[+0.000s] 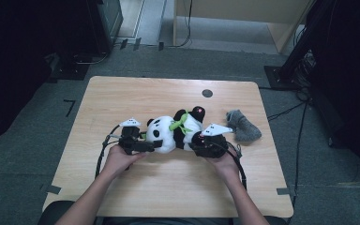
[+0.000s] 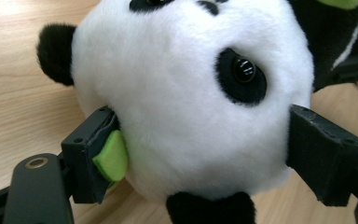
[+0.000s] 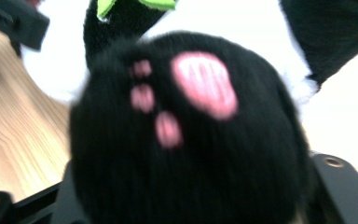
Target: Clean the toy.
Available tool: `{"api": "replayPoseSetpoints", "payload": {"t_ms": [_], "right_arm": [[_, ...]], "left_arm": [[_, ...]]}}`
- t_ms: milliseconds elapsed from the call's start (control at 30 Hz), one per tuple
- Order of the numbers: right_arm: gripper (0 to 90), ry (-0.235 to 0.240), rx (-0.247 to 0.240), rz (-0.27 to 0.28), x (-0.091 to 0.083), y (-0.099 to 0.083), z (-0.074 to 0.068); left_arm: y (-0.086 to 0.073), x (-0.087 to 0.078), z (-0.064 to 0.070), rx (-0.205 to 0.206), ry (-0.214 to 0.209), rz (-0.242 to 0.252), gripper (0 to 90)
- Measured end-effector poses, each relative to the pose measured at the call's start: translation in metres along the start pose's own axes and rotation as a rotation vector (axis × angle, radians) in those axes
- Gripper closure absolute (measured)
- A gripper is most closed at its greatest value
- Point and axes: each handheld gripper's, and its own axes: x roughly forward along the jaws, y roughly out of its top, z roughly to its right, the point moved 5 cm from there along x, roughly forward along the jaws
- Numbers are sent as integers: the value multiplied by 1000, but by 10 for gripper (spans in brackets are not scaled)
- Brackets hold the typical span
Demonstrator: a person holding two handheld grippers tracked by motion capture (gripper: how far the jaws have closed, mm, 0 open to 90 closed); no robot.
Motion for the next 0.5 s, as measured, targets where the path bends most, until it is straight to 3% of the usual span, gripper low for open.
{"api": "replayPoseSetpoints", "payload": {"t_ms": [67, 200, 300, 367, 500], "right_arm": [[454, 14, 32, 0, -7, 5, 2], [462, 8, 32, 24, -19, 13, 2], [462, 9, 49, 35, -24, 16, 4], [461, 9, 57, 39, -27, 16, 7], [463, 19, 100, 49, -34, 16, 14]], "left_arm": [[2, -2, 2, -4, -26, 17, 173], [7, -12, 6, 37, -53, 69, 173], [8, -23, 9, 110, -34, 95, 182], [8, -27, 9, 122, -10, 86, 226], [5, -32, 10, 155, -45, 80, 250]]}}
